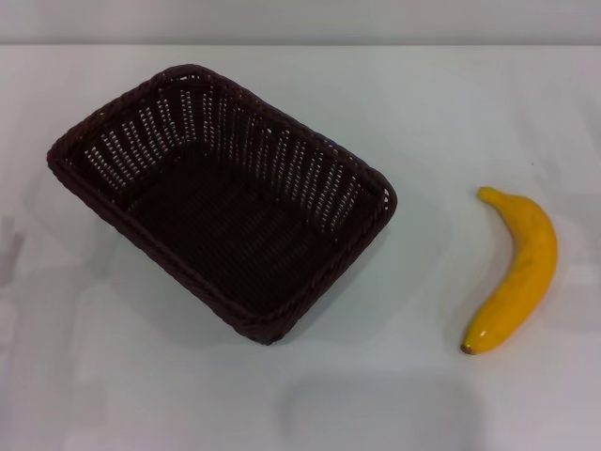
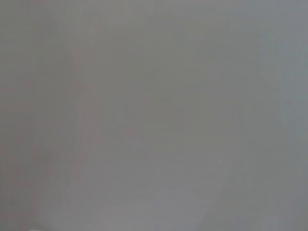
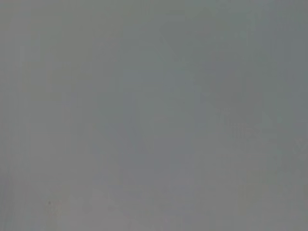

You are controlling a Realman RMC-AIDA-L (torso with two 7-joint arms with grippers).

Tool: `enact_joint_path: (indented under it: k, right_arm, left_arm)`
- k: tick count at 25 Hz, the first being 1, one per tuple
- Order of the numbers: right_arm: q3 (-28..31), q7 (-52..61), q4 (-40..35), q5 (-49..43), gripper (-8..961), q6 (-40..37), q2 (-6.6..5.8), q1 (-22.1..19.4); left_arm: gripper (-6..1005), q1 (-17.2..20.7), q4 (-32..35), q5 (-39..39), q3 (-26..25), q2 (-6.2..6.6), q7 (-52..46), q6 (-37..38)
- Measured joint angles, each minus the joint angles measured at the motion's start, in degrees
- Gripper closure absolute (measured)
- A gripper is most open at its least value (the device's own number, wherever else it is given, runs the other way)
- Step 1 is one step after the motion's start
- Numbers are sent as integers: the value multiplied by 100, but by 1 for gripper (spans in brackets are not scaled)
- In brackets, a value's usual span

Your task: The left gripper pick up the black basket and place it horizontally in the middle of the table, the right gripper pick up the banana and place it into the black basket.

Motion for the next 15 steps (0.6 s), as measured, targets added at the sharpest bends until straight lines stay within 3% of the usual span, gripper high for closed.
enact_joint_path:
  k: [11,15]
  right_arm:
    - [50,0,-31,2,108,20,-7,-23]
    - [68,2,-33,4,108,24,-10,-21]
  left_arm:
    - [117,-72,71,-185,-14,14,-4,-182]
    - [118,-203,150,-466,-7,42,-471,-245]
